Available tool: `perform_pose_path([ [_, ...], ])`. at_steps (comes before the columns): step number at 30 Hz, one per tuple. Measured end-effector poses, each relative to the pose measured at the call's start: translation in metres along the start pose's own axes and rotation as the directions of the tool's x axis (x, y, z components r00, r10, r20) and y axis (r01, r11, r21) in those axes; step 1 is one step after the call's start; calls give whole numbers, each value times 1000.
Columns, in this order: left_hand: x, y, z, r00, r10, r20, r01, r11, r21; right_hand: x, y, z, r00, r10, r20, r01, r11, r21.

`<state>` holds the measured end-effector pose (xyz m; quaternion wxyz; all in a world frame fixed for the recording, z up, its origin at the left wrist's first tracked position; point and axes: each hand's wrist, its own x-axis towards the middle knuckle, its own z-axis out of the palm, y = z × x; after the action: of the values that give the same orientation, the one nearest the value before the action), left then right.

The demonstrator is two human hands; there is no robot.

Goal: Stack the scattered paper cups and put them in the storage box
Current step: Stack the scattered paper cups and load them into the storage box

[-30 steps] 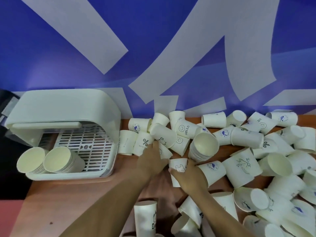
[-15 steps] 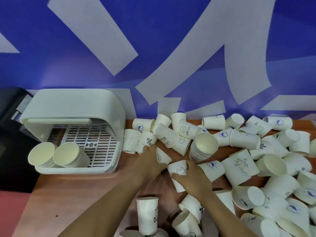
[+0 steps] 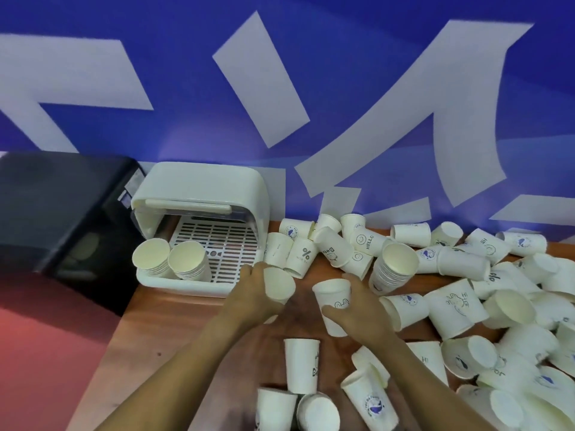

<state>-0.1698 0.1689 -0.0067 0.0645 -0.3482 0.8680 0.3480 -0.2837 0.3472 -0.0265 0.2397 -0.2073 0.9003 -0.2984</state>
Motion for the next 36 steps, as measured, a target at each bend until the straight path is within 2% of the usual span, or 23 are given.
perform_pose_path([
  [9, -22, -50, -56, 994, 106, 32, -104, 993, -46, -33, -51, 16, 997, 2, -71, -8, 996, -91],
  [12, -27, -71, -83, 988, 154, 27, -153, 987, -46, -39, -81, 31, 996, -46, -77, 42, 997, -62],
  [18, -40, -124, -120, 981, 176, 76, -173, 984, -51, -51, -135, 80, 998, -42, -49, 43, 998, 34],
  [21, -40, -146, -133, 979, 180, 95, -177, 983, -39, -58, -154, 102, 998, -27, -52, 28, 999, 20],
  [27, -32, -164, -168, 976, 217, 17, -216, 975, -50, -53, -190, 121, 997, -49, -55, 48, 998, -32],
  [31, -27, -171, -180, 981, 193, -25, -194, 979, -68, -41, -208, 122, 995, -91, -31, 90, 995, -31],
  [36, -23, -168, -191, 972, 159, -172, -162, 987, -7, -23, -226, 121, 982, -186, -43, 187, 982, 29],
])
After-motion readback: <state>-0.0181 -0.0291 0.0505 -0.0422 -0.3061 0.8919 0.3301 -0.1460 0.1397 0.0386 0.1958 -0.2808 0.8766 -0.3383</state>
